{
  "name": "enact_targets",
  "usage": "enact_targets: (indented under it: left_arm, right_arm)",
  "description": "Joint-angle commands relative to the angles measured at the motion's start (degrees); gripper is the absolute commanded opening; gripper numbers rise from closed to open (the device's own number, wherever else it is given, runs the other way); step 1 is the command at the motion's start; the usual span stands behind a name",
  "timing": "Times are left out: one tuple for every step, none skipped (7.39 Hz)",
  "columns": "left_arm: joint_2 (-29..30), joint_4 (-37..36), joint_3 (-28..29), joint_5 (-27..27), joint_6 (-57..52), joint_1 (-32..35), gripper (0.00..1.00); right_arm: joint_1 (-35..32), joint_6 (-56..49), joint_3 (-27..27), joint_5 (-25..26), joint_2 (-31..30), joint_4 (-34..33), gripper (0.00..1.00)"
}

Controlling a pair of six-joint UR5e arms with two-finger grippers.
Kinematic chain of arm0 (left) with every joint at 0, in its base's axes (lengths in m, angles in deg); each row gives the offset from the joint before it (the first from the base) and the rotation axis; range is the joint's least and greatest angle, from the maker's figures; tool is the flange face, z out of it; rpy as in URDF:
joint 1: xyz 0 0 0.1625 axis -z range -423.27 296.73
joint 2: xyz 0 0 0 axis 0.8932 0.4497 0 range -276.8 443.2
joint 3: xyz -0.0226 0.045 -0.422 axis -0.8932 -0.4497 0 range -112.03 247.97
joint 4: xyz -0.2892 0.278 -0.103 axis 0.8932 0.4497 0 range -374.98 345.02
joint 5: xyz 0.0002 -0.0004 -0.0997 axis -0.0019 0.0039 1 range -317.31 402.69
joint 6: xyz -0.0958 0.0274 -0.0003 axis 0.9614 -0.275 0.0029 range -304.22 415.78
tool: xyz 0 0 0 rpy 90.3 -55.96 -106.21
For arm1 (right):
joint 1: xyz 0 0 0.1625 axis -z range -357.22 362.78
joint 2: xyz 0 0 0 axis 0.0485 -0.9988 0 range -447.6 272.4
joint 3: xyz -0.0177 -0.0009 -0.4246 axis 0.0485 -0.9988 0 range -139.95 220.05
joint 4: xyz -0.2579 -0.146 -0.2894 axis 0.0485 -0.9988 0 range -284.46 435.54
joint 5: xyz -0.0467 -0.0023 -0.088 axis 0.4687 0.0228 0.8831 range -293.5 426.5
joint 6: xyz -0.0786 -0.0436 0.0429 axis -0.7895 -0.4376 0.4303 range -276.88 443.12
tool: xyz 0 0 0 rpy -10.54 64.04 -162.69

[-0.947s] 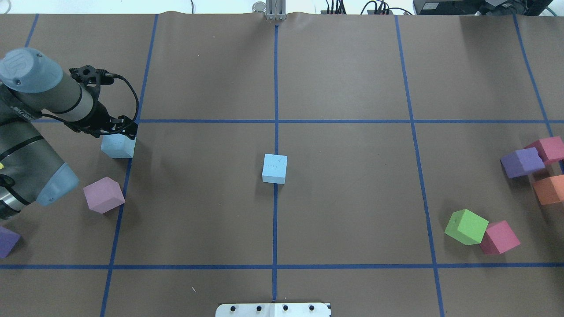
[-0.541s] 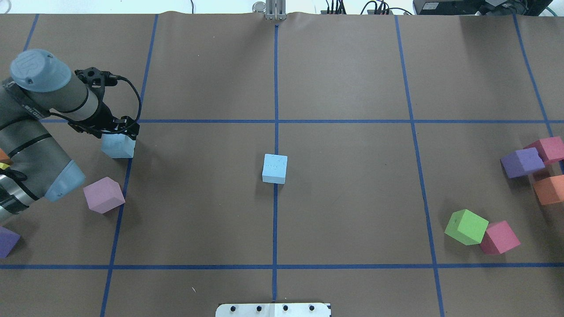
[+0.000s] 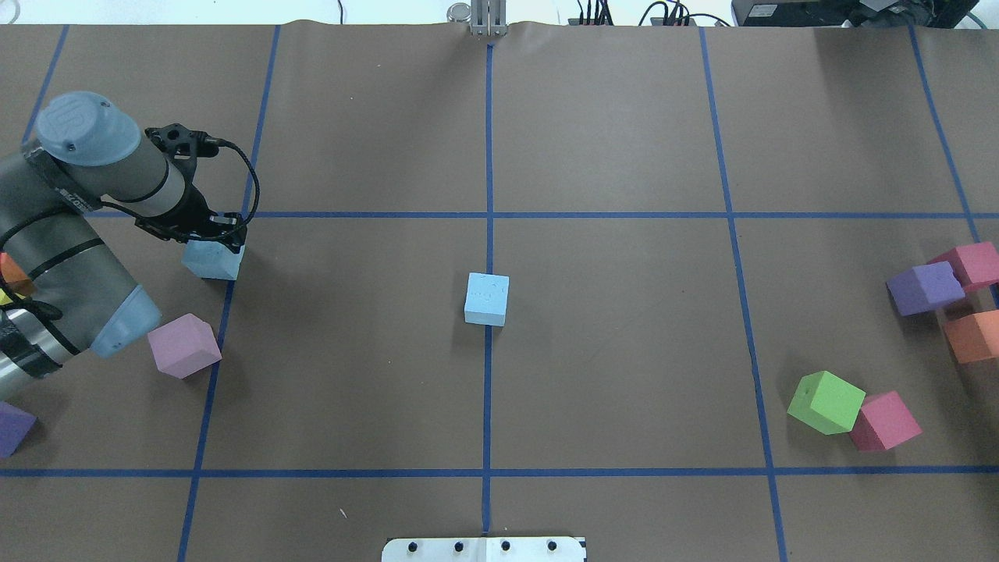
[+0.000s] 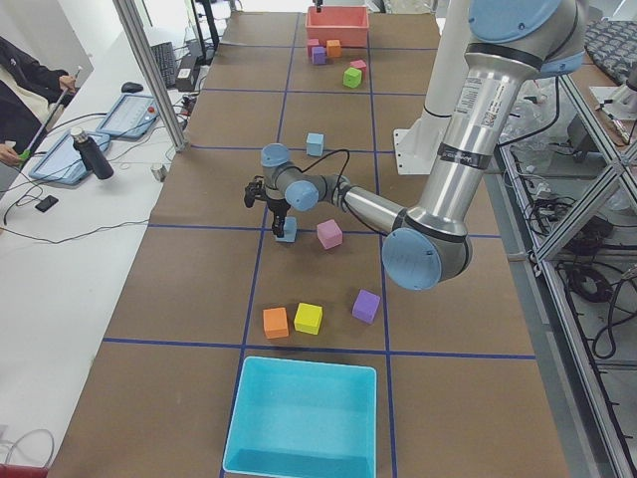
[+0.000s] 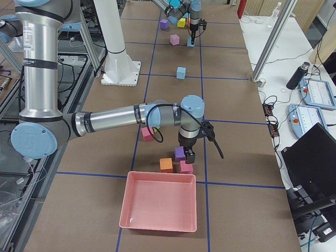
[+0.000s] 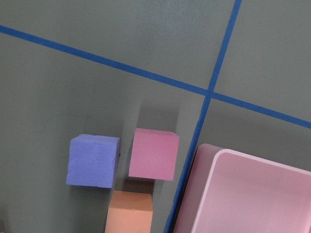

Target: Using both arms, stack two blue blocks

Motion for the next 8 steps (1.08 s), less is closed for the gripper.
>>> enact_targets:
  left_arm:
    - [-0.23,-0.74,-2.94,0.32,0.05,0.14,0.0]
    - [1.51,-4.75,-5.05,0.23,0.83,0.05,0.0]
    - [6.32,-13.32,-7.25,0.06,1.1,0.05,0.0]
    - [11.76,-21.93,-9.01,-0.03,1.28,-0.04,0.0]
    - [14.95,-25.93,-10.77,-0.12,4.06,-1.34,0.0]
    - [17.33,-26.06,-11.22,-1.34,9.75,-3.71,0.0]
    - [19.96,-26.14,-11.14,-4.92,10.76,-6.95,0.0]
    - [22.95,-26.06,-10.44,-5.39,12.51,-9.42,0.0]
  right_arm:
    - [0.0,0.03,0.11,-0.09,0.06,0.0,1.0]
    - [0.0,0.03,0.11,0.0,-0.03,0.0,1.0]
    - [0.0,0.03,0.11,-0.09,-0.03,0.0,1.0]
    - [0.0,0.12,0.11,-0.09,-0.03,0.0,1.0]
    - [0.0,0.12,0.11,-0.09,-0.03,0.0,1.0]
    - [0.0,0.12,0.2,-0.09,-0.03,0.0,1.0]
    - [0.0,0.12,0.11,-0.09,-0.03,0.0,1.0]
    - [-0.09,0.12,0.2,-0.09,-0.03,0.0,1.0]
